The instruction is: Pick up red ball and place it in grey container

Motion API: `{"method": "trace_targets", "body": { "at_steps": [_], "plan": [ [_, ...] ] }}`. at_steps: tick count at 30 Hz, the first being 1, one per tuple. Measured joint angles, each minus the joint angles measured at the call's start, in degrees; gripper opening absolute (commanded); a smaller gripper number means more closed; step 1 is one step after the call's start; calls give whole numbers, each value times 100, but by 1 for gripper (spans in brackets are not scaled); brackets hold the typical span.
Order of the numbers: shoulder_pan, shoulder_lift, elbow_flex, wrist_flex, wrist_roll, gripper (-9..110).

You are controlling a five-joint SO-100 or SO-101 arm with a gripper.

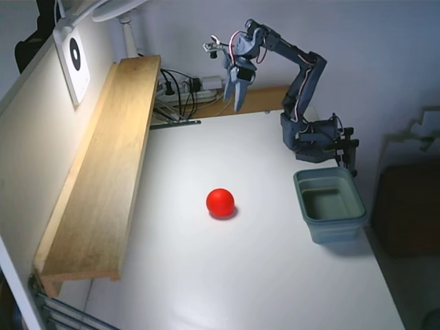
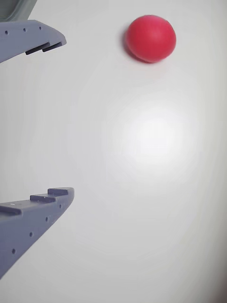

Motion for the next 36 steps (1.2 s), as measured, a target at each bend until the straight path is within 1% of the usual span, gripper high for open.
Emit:
{"method": "trace_targets", "body": {
  "at_steps": [7,13,25,36],
  "plan": [
    [-879,9,0,0,-18,38],
    [-1222,0,0,0,-18,38],
    [-1274,-9,0,0,-9,38],
    [-1274,-826,-132,-70,-9,38]
  ]
}}
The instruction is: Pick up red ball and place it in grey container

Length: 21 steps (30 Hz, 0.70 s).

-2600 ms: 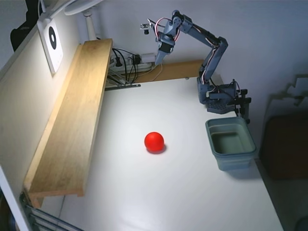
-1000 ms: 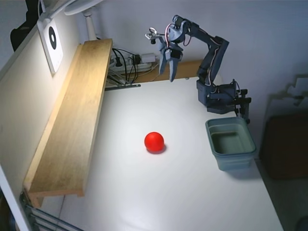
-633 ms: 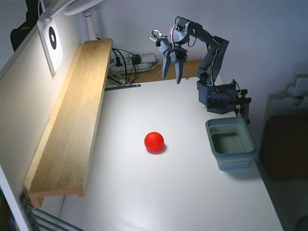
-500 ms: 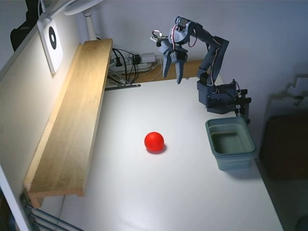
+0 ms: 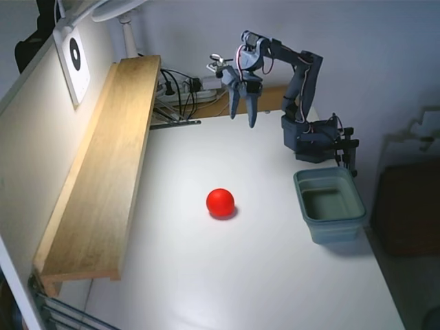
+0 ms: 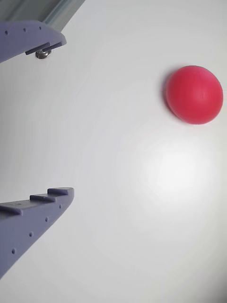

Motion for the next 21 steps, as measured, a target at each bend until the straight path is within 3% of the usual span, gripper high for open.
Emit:
{"method": "trace_targets", "body": {
  "at_steps": [21],
  "plan": [
    [-229,-1573,-1081,-413,9,38]
  ]
}}
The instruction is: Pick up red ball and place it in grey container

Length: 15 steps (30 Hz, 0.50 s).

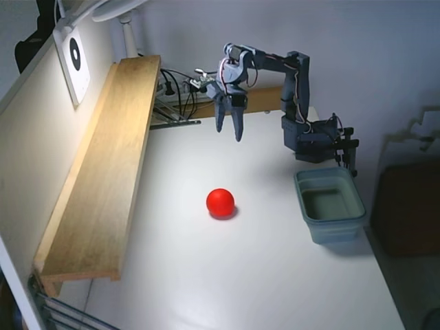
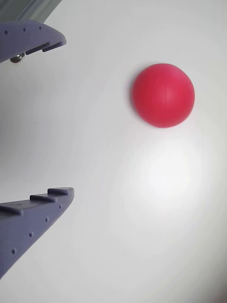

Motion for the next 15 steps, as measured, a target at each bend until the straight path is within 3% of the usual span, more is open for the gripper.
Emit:
{"method": "trace_targets", "body": {
  "at_steps": [15],
  "plan": [
    [-53,-149,-158,0,0,38]
  ]
}}
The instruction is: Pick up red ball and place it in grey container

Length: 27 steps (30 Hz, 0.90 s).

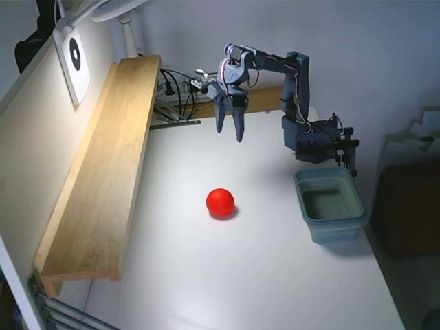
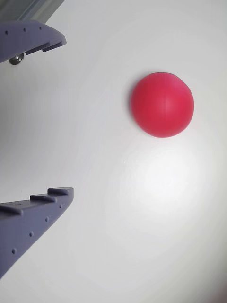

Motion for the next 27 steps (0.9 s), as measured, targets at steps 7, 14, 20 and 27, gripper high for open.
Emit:
{"method": "trace_targets", "body": {
  "at_steps": [7,14,20,27],
  "plan": [
    [-18,-44,-35,-185,0,38],
    [-18,35,642,-624,0,38],
    [-18,290,1441,-1222,0,38],
    [-18,501,2276,-1837,0,38]
  ]
}}
